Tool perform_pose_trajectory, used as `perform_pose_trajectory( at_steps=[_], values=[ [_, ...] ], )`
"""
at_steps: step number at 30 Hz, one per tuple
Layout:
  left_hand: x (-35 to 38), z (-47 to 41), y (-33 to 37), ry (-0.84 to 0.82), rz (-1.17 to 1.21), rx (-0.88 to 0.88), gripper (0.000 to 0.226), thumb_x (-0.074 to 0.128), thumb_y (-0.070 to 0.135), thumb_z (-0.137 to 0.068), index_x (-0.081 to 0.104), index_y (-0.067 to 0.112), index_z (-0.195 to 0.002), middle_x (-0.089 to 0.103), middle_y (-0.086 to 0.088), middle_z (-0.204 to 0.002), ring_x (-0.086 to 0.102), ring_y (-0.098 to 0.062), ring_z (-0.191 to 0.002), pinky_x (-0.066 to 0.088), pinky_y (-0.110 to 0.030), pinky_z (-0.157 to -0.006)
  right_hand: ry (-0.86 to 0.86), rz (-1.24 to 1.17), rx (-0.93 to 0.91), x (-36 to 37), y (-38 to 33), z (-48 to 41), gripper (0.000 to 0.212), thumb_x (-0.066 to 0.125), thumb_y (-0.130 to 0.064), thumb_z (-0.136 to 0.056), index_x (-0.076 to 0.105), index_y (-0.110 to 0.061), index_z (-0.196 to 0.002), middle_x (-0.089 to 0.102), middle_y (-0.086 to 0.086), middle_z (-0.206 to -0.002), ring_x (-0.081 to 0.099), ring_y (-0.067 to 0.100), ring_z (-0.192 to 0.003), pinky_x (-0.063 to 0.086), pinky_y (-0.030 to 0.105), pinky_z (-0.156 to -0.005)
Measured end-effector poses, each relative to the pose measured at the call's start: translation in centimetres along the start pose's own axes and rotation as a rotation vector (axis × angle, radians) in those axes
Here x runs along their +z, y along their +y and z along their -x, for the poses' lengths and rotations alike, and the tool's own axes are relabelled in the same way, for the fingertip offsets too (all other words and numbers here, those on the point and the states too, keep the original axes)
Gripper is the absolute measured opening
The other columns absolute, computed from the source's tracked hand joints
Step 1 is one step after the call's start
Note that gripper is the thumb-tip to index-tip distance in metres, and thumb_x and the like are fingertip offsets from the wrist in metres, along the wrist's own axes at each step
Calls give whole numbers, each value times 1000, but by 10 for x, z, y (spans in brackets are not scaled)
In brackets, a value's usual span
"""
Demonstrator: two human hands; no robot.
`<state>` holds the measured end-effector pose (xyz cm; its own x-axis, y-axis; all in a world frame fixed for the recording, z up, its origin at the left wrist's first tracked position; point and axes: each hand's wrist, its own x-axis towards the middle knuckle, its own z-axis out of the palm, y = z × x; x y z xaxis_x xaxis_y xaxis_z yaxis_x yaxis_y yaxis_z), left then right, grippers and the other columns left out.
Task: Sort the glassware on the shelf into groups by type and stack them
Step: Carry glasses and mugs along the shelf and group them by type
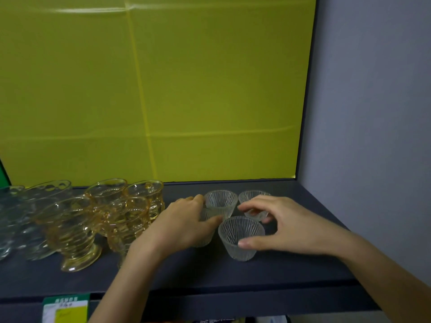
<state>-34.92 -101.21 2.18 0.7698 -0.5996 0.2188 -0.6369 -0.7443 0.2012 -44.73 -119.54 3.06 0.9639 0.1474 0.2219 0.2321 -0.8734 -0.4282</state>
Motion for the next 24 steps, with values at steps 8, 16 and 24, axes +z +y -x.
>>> perform_pose_trajectory(
  at_steps=[8, 16, 24],
  values=[
    [0, 17, -7, 2, 58, 38, 85, 47, 65, -53, 45, 21, -125, 53, 1, -121, 51, -18, -114, 38, -25, -95, -21, 144, 50, 11, 1, 2, 79, 58, -75, -59, 41, -41, -129, 46, -26, -124, 45, 3, -116, 40, 34, -99],
    [-16, 14, 6, 254, 227, -19, 69, 80, 49, -53, 58, 20, -111, 64, 0, -106, 58, -20, -97, 39, -24, -75, 102, 36, 76, -21, 9, 5, 74, 68, -67, -56, 55, -33, -120, 55, -18, -113, 52, 2, -104, 45, 27, -92],
    [-19, -32, 22, 377, 261, -24, 80, 81, 47, -55, 52, 12, -121, 60, -6, -122, 54, -25, -112, 38, -31, -89, 324, 22, 136, -37, 20, -27, 70, 75, -50, -64, 54, -22, -125, 56, -7, -120, 50, 8, -104, 40, 25, -92]
  ],
)
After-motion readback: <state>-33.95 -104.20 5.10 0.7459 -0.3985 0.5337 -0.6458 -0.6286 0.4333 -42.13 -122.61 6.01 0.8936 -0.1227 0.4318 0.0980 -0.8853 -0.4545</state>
